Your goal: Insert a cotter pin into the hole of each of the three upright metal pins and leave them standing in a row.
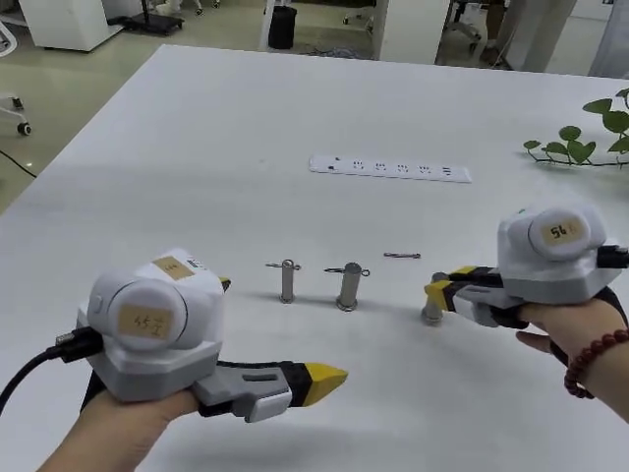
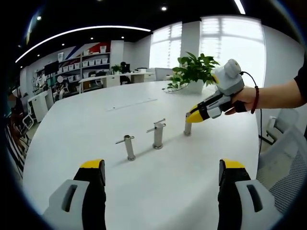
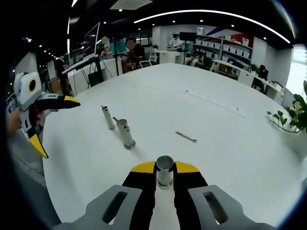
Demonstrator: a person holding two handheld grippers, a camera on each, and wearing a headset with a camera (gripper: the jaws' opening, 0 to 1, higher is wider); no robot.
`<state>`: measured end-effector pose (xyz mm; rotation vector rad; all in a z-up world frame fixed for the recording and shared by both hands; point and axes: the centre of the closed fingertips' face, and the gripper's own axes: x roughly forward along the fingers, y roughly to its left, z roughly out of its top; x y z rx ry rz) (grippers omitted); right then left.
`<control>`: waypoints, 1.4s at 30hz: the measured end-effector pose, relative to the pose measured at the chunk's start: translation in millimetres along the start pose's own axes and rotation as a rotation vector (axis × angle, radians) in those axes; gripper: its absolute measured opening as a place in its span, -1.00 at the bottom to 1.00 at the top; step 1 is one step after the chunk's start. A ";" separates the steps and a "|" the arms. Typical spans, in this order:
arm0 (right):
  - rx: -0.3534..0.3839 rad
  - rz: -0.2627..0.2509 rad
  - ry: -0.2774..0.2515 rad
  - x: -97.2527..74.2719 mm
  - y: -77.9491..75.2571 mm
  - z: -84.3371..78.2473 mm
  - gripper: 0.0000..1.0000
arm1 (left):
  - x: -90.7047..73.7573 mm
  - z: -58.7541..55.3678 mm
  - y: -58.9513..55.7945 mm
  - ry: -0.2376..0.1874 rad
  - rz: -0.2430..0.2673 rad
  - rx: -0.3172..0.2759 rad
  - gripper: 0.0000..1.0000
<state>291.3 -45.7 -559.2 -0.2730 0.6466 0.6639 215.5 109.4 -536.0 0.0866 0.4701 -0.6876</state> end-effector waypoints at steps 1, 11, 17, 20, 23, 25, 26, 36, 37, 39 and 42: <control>-0.001 0.001 -0.002 -0.6 1.8 -0.2 -0.85 | 0.0 0.0 -0.2 0.000 -0.001 0.001 0.96; -0.011 0.019 -0.017 -2.7 24.3 -0.1 -0.85 | -1.4 1.0 -0.4 -0.003 0.004 0.005 0.96; -0.008 0.031 -0.030 -1.7 35.3 2.7 -0.85 | -2.3 1.3 -1.0 -0.003 0.006 0.009 0.96; -0.007 0.037 -0.037 -0.5 41.3 4.2 -0.85 | -2.3 0.9 -1.3 0.000 0.007 0.015 0.96; -0.014 0.041 -0.036 1.2 47.2 4.2 -0.85 | -3.3 2.0 -1.1 -0.004 0.009 0.018 0.96; -0.016 0.042 -0.039 2.0 50.2 4.3 -0.85 | -3.5 3.3 -0.9 -0.009 0.010 0.017 0.96; -0.013 0.046 -0.040 2.6 52.4 4.6 -0.85 | -3.6 3.7 -1.0 -0.011 0.009 0.018 0.96; -0.006 0.062 -0.047 7.0 68.1 3.5 -0.85 | -3.6 4.0 -2.5 -0.010 0.005 0.024 0.96; -0.005 0.063 -0.047 7.3 69.2 3.3 -0.85 | -3.7 4.1 -2.3 -0.010 0.006 0.023 0.96; 0.000 0.065 -0.048 8.0 72.0 2.4 -0.85 | -3.8 4.2 -2.2 -0.010 0.006 0.024 0.96; 0.007 0.064 -0.049 8.5 75.1 0.9 -0.85 | -4.1 4.0 -1.9 -0.009 0.008 0.025 0.96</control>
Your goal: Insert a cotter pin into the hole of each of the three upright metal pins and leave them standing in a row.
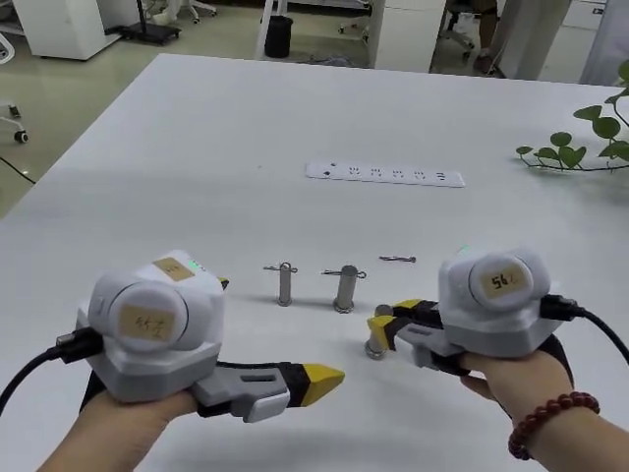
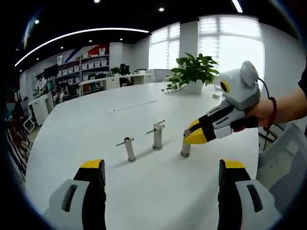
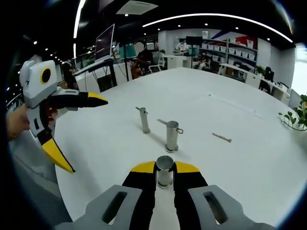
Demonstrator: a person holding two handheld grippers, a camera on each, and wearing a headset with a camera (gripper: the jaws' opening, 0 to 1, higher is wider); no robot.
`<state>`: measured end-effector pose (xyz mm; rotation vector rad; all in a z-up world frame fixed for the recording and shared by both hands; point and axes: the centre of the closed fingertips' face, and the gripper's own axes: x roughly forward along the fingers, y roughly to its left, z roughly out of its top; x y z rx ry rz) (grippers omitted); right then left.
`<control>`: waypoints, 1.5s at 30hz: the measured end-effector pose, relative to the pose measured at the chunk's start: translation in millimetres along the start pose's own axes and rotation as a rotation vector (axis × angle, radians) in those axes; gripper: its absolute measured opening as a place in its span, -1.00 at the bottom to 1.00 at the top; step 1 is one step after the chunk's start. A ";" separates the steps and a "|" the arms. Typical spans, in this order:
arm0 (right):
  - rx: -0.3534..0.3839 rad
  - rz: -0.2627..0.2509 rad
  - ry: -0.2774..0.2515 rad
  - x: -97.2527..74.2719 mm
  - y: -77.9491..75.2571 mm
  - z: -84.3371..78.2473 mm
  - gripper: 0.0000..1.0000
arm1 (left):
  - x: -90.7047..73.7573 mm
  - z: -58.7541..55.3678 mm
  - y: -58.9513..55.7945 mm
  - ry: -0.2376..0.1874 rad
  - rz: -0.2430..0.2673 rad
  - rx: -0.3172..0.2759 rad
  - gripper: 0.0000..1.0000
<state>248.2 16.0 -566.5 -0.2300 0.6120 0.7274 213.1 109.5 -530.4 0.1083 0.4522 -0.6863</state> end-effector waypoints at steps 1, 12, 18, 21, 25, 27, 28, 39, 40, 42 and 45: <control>0.000 0.001 0.000 0.3 1.2 -1.0 -0.85 | 0.0 -0.1 0.1 0.000 0.001 0.000 0.96; -0.056 0.047 -0.014 -0.1 10.1 -2.4 -0.84 | 1.8 -2.8 -2.5 0.014 -0.010 0.010 0.96; -0.084 0.081 -0.014 0.0 10.6 -2.2 -0.84 | 2.0 -3.6 -2.9 0.018 -0.011 0.012 0.96; -0.083 0.099 -0.008 0.1 9.7 -2.3 -0.83 | 2.3 -4.3 -3.4 0.021 -0.013 0.013 0.96; -0.105 0.111 -0.007 0.3 11.2 -2.3 -0.83 | 3.3 -5.7 -5.1 0.023 -0.018 0.008 0.96; -0.102 0.119 -0.012 0.3 10.8 -2.2 -0.81 | 3.4 -7.6 -5.4 0.029 -0.018 0.010 0.96; -0.099 0.120 -0.015 0.0 10.3 -2.1 -0.78 | 3.6 -8.8 -5.2 0.031 -0.018 0.010 0.96; -0.068 0.184 -0.059 -10.7 16.5 6.5 -0.56 | -0.8 -6.6 2.0 -0.002 0.012 -0.025 0.97; -0.058 0.194 -0.063 -12.7 16.6 8.1 -0.53 | -0.8 -6.7 2.4 -0.002 0.014 -0.027 0.97; -0.043 0.207 -0.065 -15.9 15.7 10.4 -0.49 | -0.8 -7.8 2.9 0.002 0.018 -0.028 0.97; -0.034 0.216 -0.065 -19.9 12.7 13.2 -0.45 | 0.1 -9.3 3.0 0.007 0.017 -0.026 0.97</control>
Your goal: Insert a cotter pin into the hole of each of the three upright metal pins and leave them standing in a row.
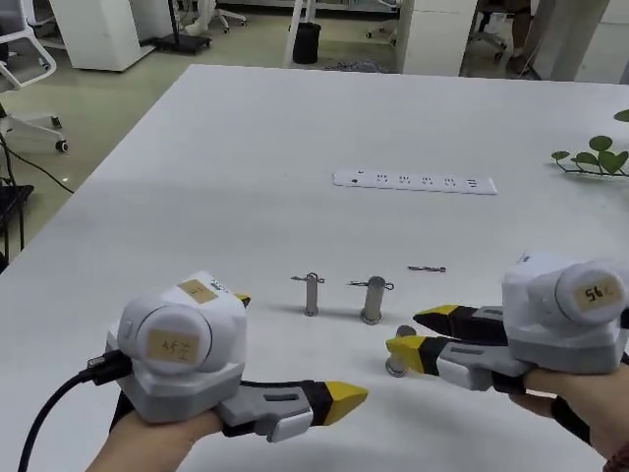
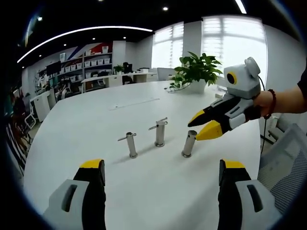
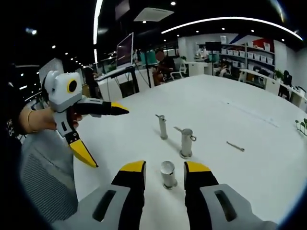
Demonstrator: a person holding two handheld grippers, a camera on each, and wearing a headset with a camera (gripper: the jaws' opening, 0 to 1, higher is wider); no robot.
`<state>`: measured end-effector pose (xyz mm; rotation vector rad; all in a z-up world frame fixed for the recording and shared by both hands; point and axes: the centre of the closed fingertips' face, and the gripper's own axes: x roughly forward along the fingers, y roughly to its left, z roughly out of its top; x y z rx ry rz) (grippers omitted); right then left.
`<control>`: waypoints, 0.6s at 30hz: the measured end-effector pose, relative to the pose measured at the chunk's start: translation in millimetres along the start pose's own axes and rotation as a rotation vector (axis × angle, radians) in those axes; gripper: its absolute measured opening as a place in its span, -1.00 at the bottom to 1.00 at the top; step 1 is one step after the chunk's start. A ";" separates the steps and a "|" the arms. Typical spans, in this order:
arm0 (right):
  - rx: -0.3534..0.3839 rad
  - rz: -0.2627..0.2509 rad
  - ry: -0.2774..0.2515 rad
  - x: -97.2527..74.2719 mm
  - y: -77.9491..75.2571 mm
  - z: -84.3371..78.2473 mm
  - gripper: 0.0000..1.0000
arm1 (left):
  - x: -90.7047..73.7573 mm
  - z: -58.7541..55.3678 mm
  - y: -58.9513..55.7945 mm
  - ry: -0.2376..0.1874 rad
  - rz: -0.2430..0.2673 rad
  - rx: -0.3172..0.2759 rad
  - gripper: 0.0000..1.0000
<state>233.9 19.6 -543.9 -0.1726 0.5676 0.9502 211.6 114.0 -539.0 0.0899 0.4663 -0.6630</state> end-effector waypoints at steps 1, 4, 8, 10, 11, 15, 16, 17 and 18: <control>0.016 0.005 -0.003 -3.2 -1.7 2.4 -0.44 | 0.7 0.2 -0.4 0.000 -0.001 0.002 0.97; 0.029 0.012 -0.015 -9.0 -5.2 6.5 -0.45 | 1.1 0.1 -0.7 0.000 -0.003 0.003 0.97; 0.035 0.021 -0.019 -16.0 -7.6 9.9 -0.46 | 0.9 -0.6 0.8 0.004 0.001 0.004 0.97; 0.041 0.011 -0.015 -18.7 -13.4 8.9 -0.46 | 1.3 -2.4 0.8 0.011 0.001 0.005 0.97; 0.042 0.006 -0.014 -19.9 -15.9 8.6 -0.46 | 1.5 -2.6 0.5 0.010 0.001 0.003 0.97; 0.043 -0.014 -0.013 -25.2 -28.4 9.5 -0.47 | 1.3 -1.0 -0.7 -0.003 0.002 -0.012 0.97; 0.042 -0.019 -0.011 -26.2 -32.7 10.2 -0.48 | 1.1 -0.5 0.3 -0.006 0.006 -0.012 0.97; 0.039 -0.023 -0.007 -26.6 -35.9 10.5 -0.48 | 1.0 -0.2 1.0 -0.008 0.008 -0.011 0.97; 0.034 -0.028 -0.002 -26.8 -40.7 11.2 -0.48 | 0.8 0.2 1.6 -0.010 0.011 -0.011 0.97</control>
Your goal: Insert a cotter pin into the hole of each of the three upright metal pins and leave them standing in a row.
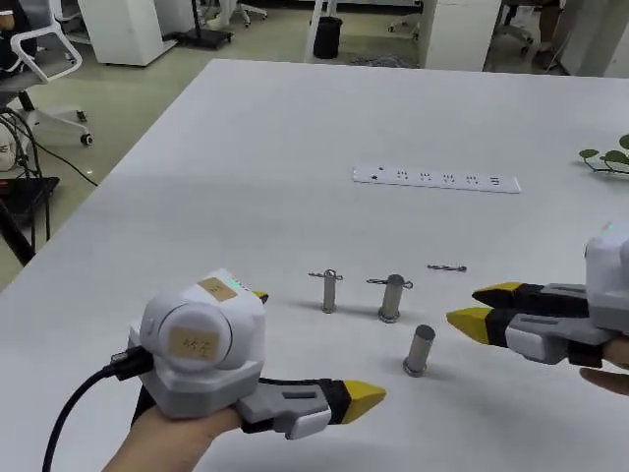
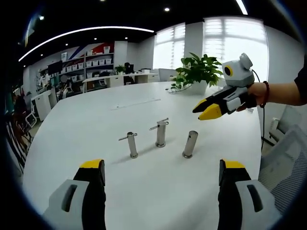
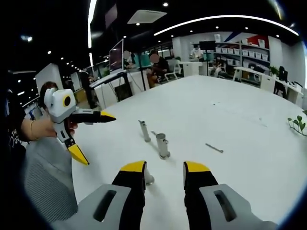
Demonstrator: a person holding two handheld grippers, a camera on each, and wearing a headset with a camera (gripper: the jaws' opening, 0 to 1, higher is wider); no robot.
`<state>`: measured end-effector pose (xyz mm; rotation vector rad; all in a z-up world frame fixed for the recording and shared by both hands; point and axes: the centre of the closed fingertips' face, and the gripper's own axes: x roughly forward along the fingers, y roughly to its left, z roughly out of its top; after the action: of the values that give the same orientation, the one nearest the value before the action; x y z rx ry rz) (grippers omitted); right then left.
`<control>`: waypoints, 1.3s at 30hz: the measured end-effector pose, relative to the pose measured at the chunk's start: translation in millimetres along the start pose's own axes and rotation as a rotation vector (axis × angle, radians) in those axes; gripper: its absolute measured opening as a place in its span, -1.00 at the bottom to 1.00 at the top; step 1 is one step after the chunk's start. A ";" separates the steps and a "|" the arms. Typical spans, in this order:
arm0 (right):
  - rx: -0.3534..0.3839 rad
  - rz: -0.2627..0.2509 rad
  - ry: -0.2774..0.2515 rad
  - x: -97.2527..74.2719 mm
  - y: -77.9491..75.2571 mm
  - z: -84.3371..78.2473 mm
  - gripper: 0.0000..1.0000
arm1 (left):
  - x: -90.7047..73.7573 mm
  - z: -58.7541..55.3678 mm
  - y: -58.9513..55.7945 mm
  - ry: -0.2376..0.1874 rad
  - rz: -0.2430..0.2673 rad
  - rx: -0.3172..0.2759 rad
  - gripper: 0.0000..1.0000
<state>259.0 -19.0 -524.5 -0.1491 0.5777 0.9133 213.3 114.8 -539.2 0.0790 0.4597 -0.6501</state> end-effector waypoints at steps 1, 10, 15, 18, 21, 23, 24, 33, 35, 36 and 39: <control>-0.003 -0.002 0.005 0.0 -3.0 0.3 -0.48 | -0.4 0.4 1.1 -0.003 0.005 -0.001 0.97; -0.033 -0.021 0.051 5.3 -31.4 1.0 -0.48 | -1.1 -0.3 5.8 0.003 0.027 0.020 0.97; -0.057 -0.021 0.091 12.4 -42.6 0.5 -0.49 | -0.8 2.6 6.3 0.005 0.035 0.061 0.97; -0.091 -0.021 0.118 17.1 -48.1 1.2 -0.49 | -1.2 2.6 6.2 0.005 0.033 0.057 0.97; -0.116 -0.023 0.149 21.5 -53.4 1.6 -0.49 | -1.7 0.9 9.0 0.023 0.039 0.067 0.97; -0.142 -0.021 0.167 25.4 -56.2 3.0 -0.50 | -2.5 2.3 10.9 0.017 0.044 0.069 0.97; -0.150 -0.014 0.173 28.0 -56.9 4.3 -0.50 | -3.1 2.7 11.6 0.014 0.045 0.065 0.97; -0.215 0.002 0.232 44.4 -78.3 6.4 -0.53 | -3.1 0.5 13.4 0.020 0.041 0.044 0.97; -0.219 -0.005 0.244 46.7 -80.9 3.9 -0.54 | -3.0 1.3 13.0 0.015 0.038 0.041 0.97; -0.222 -0.005 0.251 47.5 -82.2 2.4 -0.55 | -2.9 0.9 13.3 0.017 0.039 0.039 0.97; -0.237 -0.017 0.267 52.6 -89.7 -3.9 -0.58 | -3.1 0.0 15.3 0.023 0.047 0.043 0.95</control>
<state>352.3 -38.4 -566.3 -0.4947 0.7116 0.9504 220.3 128.7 -539.0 0.1381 0.4645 -0.6135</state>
